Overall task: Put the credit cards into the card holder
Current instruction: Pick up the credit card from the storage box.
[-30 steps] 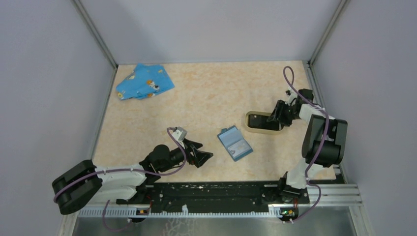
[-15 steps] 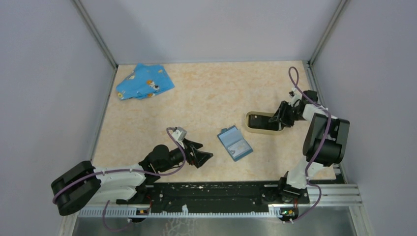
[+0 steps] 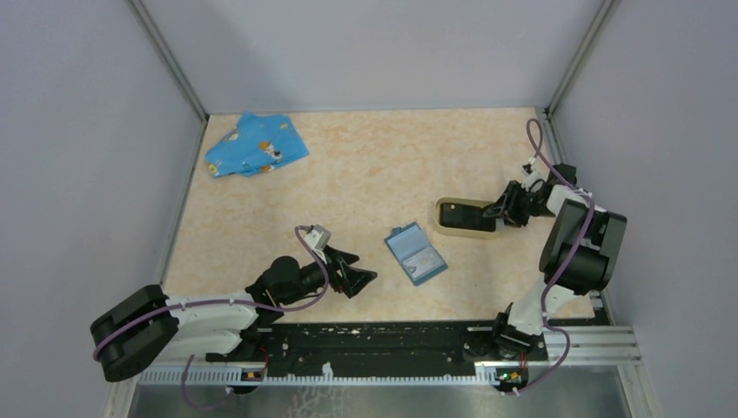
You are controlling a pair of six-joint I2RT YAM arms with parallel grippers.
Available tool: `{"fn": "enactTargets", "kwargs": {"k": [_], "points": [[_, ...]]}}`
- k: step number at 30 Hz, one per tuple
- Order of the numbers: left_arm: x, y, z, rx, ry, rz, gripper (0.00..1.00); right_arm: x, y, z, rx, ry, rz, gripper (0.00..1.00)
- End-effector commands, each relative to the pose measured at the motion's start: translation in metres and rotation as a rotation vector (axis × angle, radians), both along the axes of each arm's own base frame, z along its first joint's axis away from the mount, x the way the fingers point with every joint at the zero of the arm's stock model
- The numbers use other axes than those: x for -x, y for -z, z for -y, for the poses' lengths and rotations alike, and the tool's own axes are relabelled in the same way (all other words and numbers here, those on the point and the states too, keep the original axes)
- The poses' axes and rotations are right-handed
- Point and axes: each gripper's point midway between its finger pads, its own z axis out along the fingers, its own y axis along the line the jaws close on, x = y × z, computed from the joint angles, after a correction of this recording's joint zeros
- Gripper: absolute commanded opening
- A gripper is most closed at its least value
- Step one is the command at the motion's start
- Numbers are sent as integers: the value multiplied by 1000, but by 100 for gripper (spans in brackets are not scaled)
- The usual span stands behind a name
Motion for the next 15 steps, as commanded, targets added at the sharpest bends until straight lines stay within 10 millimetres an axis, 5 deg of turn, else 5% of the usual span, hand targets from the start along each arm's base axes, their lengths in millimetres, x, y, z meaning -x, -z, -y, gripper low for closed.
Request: {"fn": "enactTargets", "kwargs": {"k": [1,15], "points": [[4,-2,0,14,12,-5,99,-8,-16,8,-27,-11,56,35],[4,-2,-1,12,12,-6,99,2,-18,25,-82,17,65,27]]}}
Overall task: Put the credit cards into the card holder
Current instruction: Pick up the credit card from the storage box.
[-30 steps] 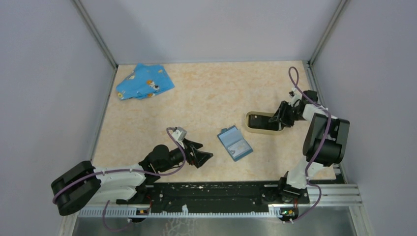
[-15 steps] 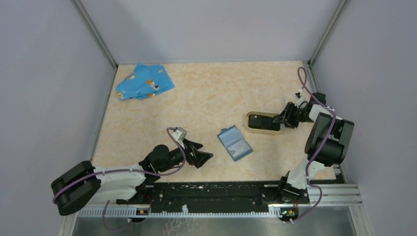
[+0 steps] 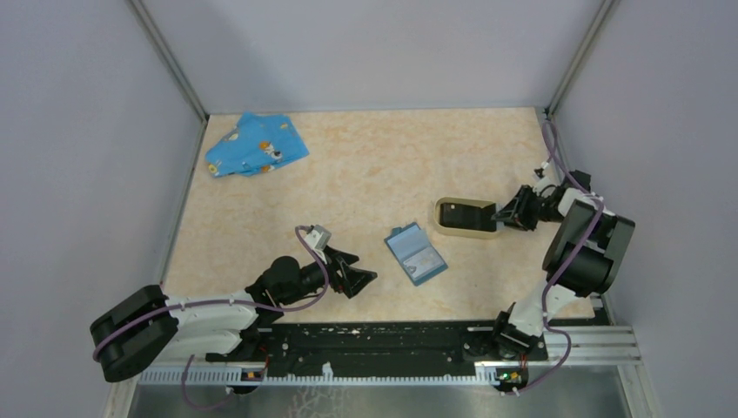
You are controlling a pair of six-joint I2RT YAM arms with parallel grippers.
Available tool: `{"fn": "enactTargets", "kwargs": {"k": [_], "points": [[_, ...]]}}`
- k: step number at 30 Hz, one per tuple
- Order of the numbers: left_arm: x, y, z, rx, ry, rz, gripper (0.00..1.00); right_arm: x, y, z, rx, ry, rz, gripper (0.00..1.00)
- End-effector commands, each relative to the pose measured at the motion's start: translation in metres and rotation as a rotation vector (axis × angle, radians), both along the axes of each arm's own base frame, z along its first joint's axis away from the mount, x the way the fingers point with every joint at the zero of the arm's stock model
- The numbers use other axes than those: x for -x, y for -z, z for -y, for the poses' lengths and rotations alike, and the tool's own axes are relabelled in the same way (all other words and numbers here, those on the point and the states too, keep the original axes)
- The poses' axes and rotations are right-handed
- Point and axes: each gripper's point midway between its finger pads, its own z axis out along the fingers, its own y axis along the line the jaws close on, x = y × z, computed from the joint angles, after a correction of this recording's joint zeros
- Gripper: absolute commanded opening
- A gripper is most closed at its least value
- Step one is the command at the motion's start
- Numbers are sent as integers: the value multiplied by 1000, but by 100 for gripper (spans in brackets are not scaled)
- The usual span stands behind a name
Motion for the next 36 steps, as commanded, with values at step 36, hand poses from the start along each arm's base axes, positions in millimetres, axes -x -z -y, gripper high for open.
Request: {"fn": "enactTargets", "kwargs": {"k": [36], "points": [[6,-3,-3,24,11,-9,99,0,-28,28,-16,27,105,0]]}}
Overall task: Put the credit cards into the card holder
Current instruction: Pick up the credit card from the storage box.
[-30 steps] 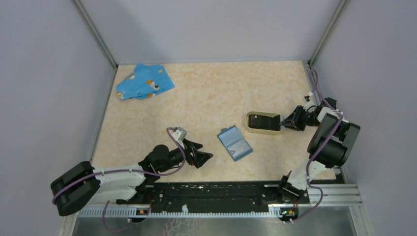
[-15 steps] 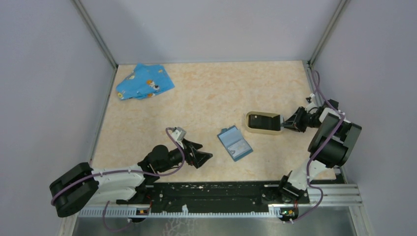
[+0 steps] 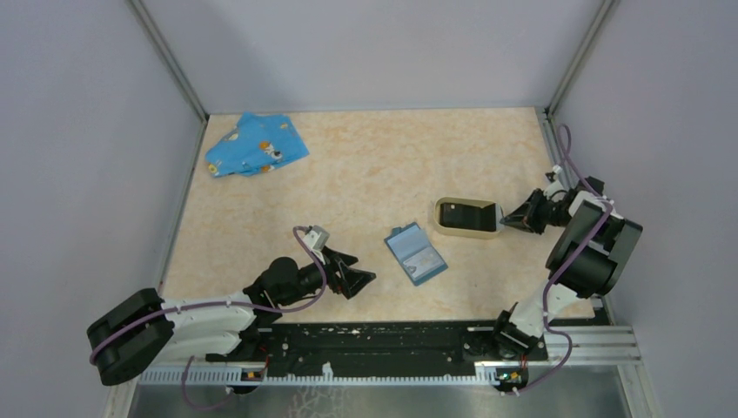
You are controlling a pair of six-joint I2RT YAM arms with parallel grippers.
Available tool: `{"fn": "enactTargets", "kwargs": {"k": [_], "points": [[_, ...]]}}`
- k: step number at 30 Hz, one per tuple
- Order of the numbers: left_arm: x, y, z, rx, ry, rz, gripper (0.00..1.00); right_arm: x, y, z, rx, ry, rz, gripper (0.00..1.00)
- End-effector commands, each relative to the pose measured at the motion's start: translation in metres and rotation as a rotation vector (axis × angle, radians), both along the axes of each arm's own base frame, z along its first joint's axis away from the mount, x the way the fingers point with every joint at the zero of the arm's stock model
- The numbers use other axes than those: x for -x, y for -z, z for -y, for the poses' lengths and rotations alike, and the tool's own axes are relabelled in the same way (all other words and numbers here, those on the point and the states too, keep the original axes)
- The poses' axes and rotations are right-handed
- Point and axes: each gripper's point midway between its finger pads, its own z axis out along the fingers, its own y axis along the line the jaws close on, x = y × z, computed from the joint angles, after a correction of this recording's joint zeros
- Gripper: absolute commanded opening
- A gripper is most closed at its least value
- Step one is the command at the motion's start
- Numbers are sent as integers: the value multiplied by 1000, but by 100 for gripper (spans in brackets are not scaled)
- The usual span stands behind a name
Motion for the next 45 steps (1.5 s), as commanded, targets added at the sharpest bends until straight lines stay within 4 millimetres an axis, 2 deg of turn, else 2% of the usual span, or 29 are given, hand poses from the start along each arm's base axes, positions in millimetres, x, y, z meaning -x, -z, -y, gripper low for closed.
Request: {"fn": "enactTargets", "kwargs": {"k": [1,7,12,20,30,32,35,40,45], "points": [[3,-3,-1,18,11,5,99,-11,-22,15,65,7,100,0],[4,-7,-1,29,13,8,99,-8,-35,27,141,34,135,0],[4,-9,-1,36,14,12,99,-3,-43,34,126,53,156,0],[7,-17,1,71,29,15,99,0,-65,34,76,57,230,0],[9,-39,13,143,63,6,99,2,-89,28,37,45,305,0],[9,-47,17,186,73,-2,99,3,-94,21,5,21,329,0],[9,-60,27,251,101,-23,99,4,-99,-2,-47,-45,352,0],[1,-72,55,318,145,-66,99,4,-112,-60,-145,-217,394,0],[-22,-69,74,369,90,-111,98,15,-125,-117,-236,-407,439,0]]}}
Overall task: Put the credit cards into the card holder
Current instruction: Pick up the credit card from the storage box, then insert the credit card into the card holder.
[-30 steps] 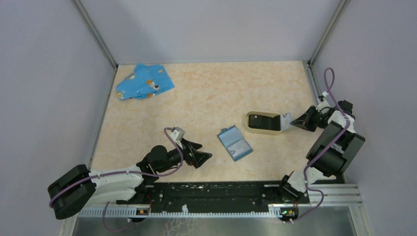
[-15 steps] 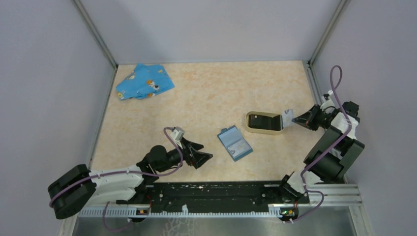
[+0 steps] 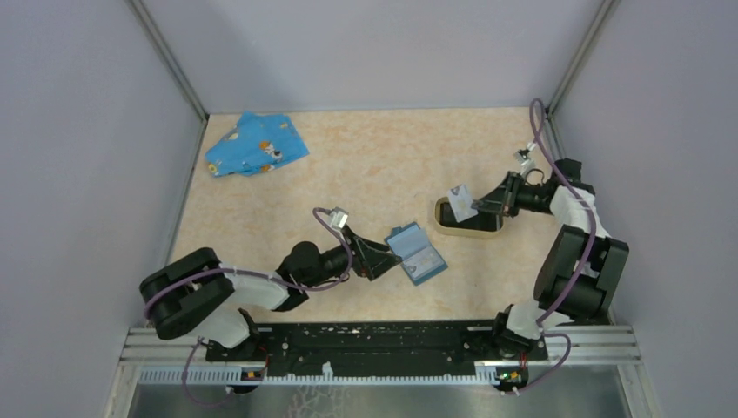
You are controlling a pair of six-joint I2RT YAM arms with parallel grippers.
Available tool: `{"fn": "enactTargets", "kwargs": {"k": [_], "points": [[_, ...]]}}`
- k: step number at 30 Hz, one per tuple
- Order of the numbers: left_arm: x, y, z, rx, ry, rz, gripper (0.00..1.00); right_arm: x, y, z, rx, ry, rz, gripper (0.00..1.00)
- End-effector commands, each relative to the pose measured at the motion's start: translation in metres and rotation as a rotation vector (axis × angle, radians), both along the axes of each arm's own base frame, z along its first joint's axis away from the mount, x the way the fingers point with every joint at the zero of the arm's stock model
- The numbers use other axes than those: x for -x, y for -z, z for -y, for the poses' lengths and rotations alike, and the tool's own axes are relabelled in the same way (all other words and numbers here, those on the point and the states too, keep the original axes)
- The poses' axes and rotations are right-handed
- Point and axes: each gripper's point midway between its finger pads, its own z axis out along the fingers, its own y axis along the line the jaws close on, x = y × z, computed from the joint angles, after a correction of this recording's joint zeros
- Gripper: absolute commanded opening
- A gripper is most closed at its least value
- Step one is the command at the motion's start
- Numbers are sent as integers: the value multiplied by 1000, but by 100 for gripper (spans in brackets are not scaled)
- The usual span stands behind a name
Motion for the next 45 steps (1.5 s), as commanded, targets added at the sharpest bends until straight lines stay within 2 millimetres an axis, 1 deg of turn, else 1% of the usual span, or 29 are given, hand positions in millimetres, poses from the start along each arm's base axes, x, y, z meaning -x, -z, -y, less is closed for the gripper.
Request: {"fn": "enactTargets", "kwargs": {"k": [1,3,5,7,10,12,15,18,20,22,24,27,28,29,30,32,33,36,37,40,43,45], "points": [[-16,-29,18,143,-23,-13,98,11,-38,-48,-91,-183,151,0],[-25,-30,27,153,-38,-29,98,19,-43,-65,-118,-252,169,0],[-32,-33,33,174,-53,-32,98,25,-49,-77,-146,-301,189,0],[-39,-35,38,189,-70,-30,97,33,-55,-86,-173,-349,211,0],[-48,-44,46,213,-83,-21,95,44,-64,-97,-199,-415,258,0],[-51,-49,51,229,-81,-16,91,51,-67,-103,-210,-444,258,0],[-56,-55,57,257,-61,-25,84,57,-68,-110,-218,-480,265,0],[-63,-56,58,285,-50,-37,76,65,-72,-116,-234,-518,283,0],[-62,-59,59,314,-25,-27,72,69,-74,-120,-241,-539,295,0],[-62,-63,59,347,-5,-26,64,71,-73,-121,-244,-549,290,0],[-60,-65,61,371,22,-23,54,73,-71,-123,-246,-561,285,0],[-54,-71,62,405,60,2,43,75,-68,-125,-245,-575,277,0],[-52,-74,62,415,75,15,37,75,-67,-126,-244,-577,277,0],[-49,-76,62,421,87,26,31,74,-66,-126,-243,-579,280,0],[-48,-78,62,424,96,38,23,75,-66,-126,-241,-581,280,0],[-44,-80,62,421,113,62,2,75,-65,-127,-239,-584,282,0],[-43,-79,61,415,119,71,0,75,-65,-127,-238,-585,285,0],[-35,-80,55,396,130,112,0,76,-64,-126,-217,-597,308,1],[-32,-79,52,381,129,129,0,77,-64,-125,-202,-605,329,7],[-22,-69,38,310,115,177,0,79,-60,-123,-142,-638,392,35],[-7,-50,19,219,116,189,0,82,-61,-121,-84,-658,452,50],[4,-33,9,141,132,178,0,79,-60,-118,-25,-660,494,55]]}}
